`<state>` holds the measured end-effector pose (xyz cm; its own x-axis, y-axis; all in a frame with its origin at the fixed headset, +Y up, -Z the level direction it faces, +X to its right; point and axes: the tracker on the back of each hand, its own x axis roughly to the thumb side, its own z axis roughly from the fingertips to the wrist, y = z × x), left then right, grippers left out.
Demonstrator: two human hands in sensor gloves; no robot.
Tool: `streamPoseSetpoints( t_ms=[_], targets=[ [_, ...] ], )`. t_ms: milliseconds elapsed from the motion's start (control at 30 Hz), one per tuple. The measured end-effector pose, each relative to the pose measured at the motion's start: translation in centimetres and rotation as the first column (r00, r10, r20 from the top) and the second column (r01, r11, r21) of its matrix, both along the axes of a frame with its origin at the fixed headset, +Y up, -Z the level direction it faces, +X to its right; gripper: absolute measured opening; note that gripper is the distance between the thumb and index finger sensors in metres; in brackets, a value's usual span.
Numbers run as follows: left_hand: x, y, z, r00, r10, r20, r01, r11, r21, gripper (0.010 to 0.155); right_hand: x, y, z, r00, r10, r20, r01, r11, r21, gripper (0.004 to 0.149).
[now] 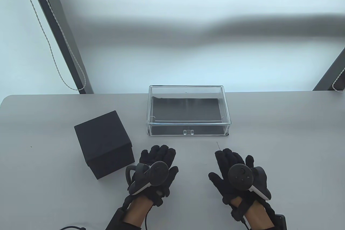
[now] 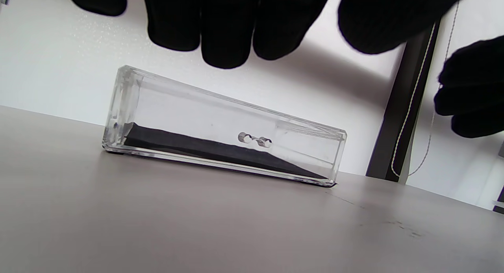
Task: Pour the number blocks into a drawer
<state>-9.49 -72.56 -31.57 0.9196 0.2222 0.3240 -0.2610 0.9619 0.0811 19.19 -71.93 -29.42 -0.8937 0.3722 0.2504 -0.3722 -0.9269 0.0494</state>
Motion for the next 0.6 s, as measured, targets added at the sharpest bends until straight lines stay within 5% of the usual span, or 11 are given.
streamPoseSetpoints(
  t_ms=[333,600],
  targets=[
    [0.4,-2.3,-0.4,0.999,-0.029,-0.026,0.027,0.996,-0.083,0.069,0.4,-0.4,-0.4,1.0,0.0,0.017,0.001,0.999,-0.041,0.08],
    [0.6,-3.2,-3.0,0.973,0.174,-0.151,-0.2,0.962,-0.186,0.072,0.6,0.0,-0.4,1.0,-0.008,0.025,0.009,0.999,-0.048,0.08]
  ],
)
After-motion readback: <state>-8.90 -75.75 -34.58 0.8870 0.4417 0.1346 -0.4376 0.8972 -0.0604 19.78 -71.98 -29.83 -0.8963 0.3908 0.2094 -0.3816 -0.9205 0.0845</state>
